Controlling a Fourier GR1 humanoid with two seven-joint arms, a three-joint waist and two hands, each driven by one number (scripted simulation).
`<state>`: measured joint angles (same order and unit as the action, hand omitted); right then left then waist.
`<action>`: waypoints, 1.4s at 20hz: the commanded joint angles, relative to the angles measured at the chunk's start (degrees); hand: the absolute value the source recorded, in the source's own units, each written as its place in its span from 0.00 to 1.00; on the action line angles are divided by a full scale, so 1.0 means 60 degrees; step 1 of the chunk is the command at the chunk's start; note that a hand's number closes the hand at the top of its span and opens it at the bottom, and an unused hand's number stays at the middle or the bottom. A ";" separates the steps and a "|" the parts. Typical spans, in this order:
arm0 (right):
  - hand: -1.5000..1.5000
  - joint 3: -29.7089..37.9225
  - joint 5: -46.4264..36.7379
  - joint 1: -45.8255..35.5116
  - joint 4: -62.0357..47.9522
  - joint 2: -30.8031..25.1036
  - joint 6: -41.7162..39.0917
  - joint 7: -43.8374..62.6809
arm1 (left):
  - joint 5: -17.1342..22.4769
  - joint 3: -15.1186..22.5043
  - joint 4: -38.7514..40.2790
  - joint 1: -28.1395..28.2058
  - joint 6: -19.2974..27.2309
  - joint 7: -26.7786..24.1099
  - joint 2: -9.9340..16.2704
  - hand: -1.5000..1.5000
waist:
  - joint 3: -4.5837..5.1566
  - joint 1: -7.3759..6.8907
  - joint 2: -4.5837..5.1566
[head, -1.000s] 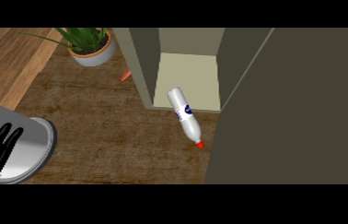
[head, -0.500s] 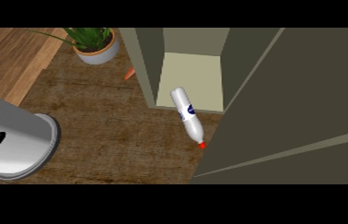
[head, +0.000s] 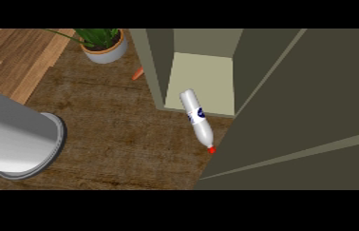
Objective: Pick up the bottled water, place it into the cabinet and close the cabinet
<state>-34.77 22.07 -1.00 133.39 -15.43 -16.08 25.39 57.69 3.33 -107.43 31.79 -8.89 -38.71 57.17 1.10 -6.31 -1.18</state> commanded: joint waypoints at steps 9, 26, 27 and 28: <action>1.00 -0.0962 0.0949 -0.2790 -0.1865 0.2390 0.0735 0.2324 | 0.0413 -0.0836 0.0290 0.0391 -0.1201 -0.0170 0.0409 0.00 | -0.0064 -0.0395 0.0286; 1.00 0.1808 0.4944 -0.7899 -0.7033 0.2567 0.2147 0.2477 | 0.0438 -0.2580 0.1156 0.2391 -0.3165 -0.0703 -0.0126 0.00 | -0.0175 0.0509 0.0203; 1.00 0.2162 0.4836 -0.8092 -0.7704 0.2569 0.1719 0.2101 | 0.0350 -0.2626 0.0580 0.2709 -0.2866 -0.0714 -0.0356 0.00 | -0.0186 0.0415 0.0216; 1.00 0.2403 0.4833 -0.7726 -0.7952 0.2433 0.1179 0.2225 | 0.0275 -0.2780 0.0472 0.2904 -0.2743 -0.0597 -0.0376 0.00 | -0.0194 0.0489 0.0222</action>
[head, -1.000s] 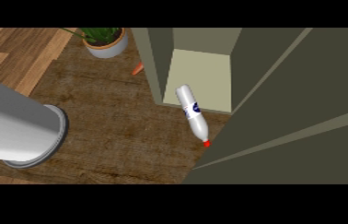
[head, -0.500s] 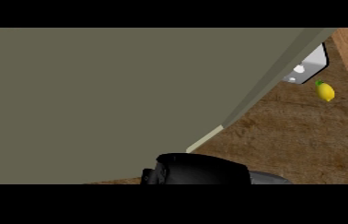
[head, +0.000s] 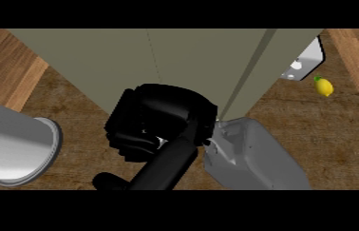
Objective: Pick up the bottled water, place it into the cabinet and close the cabinet
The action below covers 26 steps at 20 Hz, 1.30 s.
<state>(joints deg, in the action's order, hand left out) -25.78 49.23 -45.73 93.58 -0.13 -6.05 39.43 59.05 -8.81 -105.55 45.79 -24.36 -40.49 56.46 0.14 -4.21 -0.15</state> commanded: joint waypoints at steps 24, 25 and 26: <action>0.00 0.3001 -0.2617 -0.2455 -0.4876 -0.0493 -0.1362 -0.3821 | -0.0755 -0.1274 -0.0077 0.0455 -0.0714 0.0673 -0.1786 0.00 | -0.0006 0.0299 0.0117; 0.00 0.3009 -0.2608 -0.2438 -0.4526 -0.0578 -0.1268 -0.3707 | -0.0600 -0.1388 0.0164 0.0452 -0.0894 0.0731 -0.1736 0.00 | -0.0008 0.0437 0.0065; 0.00 0.3273 -0.2551 -0.2635 -0.4855 -0.0955 -0.1655 -0.3775 | -0.0634 -0.1411 -0.0101 0.0470 -0.0759 0.0712 -0.1829 0.00 | -0.0015 0.0341 0.0112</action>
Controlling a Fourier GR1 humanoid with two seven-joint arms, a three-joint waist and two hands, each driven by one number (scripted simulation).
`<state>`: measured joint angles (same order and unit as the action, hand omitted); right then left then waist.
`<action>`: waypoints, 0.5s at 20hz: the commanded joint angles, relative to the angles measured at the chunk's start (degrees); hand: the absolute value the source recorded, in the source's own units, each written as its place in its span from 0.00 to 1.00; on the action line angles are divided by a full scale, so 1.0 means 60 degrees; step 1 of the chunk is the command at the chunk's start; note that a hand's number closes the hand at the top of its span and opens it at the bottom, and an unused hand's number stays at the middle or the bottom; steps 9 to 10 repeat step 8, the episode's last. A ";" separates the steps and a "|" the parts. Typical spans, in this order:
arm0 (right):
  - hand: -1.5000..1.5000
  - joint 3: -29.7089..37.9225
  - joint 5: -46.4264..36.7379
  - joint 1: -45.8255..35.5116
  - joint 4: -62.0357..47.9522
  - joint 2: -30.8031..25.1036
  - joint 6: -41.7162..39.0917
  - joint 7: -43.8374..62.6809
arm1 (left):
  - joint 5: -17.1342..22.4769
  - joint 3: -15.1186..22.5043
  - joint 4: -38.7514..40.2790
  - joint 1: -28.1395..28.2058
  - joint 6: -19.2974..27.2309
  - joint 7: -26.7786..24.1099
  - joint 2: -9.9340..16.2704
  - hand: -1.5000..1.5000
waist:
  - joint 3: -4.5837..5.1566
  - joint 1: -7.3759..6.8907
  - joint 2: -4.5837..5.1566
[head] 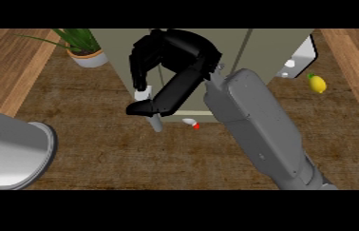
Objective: Pick up the bottled water, place it into the cabinet and close the cabinet
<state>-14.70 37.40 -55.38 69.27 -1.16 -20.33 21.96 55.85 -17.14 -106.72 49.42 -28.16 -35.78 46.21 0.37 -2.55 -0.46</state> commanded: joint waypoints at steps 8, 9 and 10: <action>0.00 0.1562 -0.1098 -0.1842 -0.1356 -0.0387 0.1682 -0.1101 | -0.0115 -0.0014 0.0075 -0.0410 -0.0183 0.0314 -0.0076 0.00 | -0.0046 0.0114 0.0178; 0.00 0.1562 -0.1098 -0.1842 -0.1356 -0.0387 0.1682 -0.1101 | -0.0115 -0.0014 0.0075 -0.0410 -0.0183 0.0314 -0.0076 0.00 | -0.0046 0.0114 0.0178; 0.00 0.1562 -0.1098 -0.1842 -0.1356 -0.0387 0.1682 -0.1101 | -0.0115 -0.0014 0.0075 -0.0410 -0.0183 0.0314 -0.0076 0.00 | -0.0046 0.0114 0.0178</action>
